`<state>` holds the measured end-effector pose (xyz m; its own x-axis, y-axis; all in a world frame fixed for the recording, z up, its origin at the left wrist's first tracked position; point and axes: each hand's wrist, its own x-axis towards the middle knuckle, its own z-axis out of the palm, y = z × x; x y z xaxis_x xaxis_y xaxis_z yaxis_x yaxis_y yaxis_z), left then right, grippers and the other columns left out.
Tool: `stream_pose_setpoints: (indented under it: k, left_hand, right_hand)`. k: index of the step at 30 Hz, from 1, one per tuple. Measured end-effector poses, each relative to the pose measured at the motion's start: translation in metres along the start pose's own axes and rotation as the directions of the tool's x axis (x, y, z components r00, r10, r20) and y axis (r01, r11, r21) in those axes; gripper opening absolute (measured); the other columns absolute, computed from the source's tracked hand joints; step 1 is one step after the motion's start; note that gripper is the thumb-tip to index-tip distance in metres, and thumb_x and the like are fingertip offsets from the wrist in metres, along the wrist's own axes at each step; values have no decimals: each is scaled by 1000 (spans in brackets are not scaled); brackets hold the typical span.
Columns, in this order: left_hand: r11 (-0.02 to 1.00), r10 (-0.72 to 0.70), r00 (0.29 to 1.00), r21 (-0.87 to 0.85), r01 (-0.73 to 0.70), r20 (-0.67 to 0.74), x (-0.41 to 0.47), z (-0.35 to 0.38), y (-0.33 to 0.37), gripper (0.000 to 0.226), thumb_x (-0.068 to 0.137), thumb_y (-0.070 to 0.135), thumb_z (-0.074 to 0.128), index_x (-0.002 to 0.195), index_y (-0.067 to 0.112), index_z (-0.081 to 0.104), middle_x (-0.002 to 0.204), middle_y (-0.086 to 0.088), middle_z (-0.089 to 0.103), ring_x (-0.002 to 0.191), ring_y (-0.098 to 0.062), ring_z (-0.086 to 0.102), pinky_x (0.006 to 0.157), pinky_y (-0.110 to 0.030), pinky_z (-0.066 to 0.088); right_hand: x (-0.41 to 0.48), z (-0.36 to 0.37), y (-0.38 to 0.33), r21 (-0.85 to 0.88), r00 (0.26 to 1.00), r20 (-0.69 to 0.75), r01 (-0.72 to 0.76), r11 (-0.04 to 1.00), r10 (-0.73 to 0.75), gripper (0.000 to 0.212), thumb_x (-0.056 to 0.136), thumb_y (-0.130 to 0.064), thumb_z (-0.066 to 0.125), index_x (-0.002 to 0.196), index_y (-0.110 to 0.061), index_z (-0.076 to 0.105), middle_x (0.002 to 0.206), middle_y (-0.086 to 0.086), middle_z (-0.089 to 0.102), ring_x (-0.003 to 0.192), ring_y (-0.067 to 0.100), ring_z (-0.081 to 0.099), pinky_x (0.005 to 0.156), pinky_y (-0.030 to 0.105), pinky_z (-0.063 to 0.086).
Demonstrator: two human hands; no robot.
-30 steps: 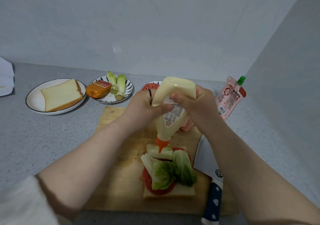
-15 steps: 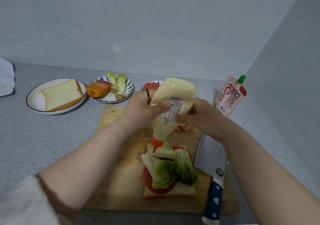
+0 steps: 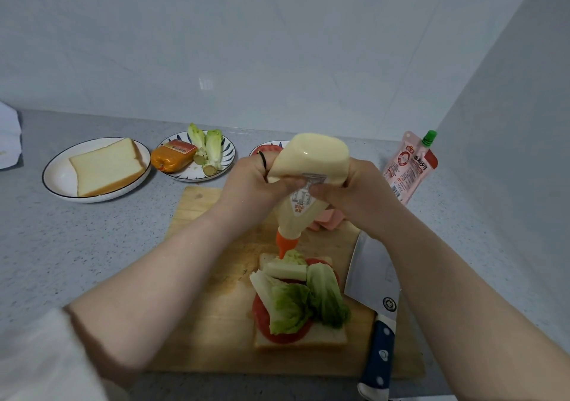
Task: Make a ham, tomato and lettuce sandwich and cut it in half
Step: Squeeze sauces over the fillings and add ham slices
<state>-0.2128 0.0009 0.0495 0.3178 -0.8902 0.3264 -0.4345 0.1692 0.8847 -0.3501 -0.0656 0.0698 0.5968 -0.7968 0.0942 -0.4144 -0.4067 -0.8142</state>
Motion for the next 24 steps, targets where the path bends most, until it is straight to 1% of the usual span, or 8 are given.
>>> stream_pose_setpoints:
  k: [5,12,14,16,18,19,21,24]
  left_hand:
    - [999,34,999,1,-34,-26,0,3,0,16,77,4,67,91,11,68,74,21,56,64,20,53,61,-5,43]
    - [998,34,999,-46,-34,2,1,2,-4,28,76,7,68,78,34,61,75,23,58,66,20,54,60,-3,44]
    - [999,-53,995,3,53,89,2,0,-8,28,73,13,72,76,37,58,73,23,58,63,18,54,55,-2,43]
    - [972,-217,954,140,190,207,-1,1,-14,21,69,23,75,75,31,57,69,17,60,58,13,55,49,-4,42]
    - [953,-288,925,168,252,247,-5,6,-19,17,69,26,75,72,26,58,60,17,63,54,12,56,46,-3,40]
    - [956,-284,928,147,254,242,-5,7,-19,17,69,24,75,68,24,58,54,20,63,52,14,55,44,-2,39]
    - [962,-269,933,121,246,238,-3,9,-18,19,71,23,74,62,23,57,49,28,59,48,15,53,41,-1,36]
    - [966,-257,937,103,239,236,0,9,-17,20,71,23,74,61,16,58,46,19,57,44,9,50,40,-2,35]
  right_hand:
    - [1,0,2,1,999,-24,31,1000,-31,18,79,-3,63,97,-3,65,92,21,69,83,35,65,79,45,53]
    - [0,4,8,12,995,-67,69,998,-68,14,79,-3,63,93,-3,65,86,27,67,72,41,65,61,35,48]
    - [0,5,8,-14,994,-82,69,998,-70,9,80,-4,63,88,-7,65,85,25,68,68,34,65,57,26,49]
    - [1,2,7,-6,994,-95,57,998,-57,6,80,-5,62,83,-11,64,84,26,67,62,31,65,58,28,51]
    - [3,-2,6,9,995,-82,62,998,-61,13,80,-4,62,79,-18,62,82,17,69,68,29,66,64,36,54]
    - [4,-4,6,5,995,-78,69,998,-68,18,79,-4,63,77,-22,61,77,7,69,69,23,64,66,32,53]
    - [4,-6,6,-5,994,-81,79,997,-79,21,78,-3,64,76,-24,60,69,-10,62,65,7,58,60,13,47]
    - [2,-7,8,-26,990,-104,88,996,-90,11,78,-2,64,85,-9,67,73,2,65,58,8,54,53,8,42]
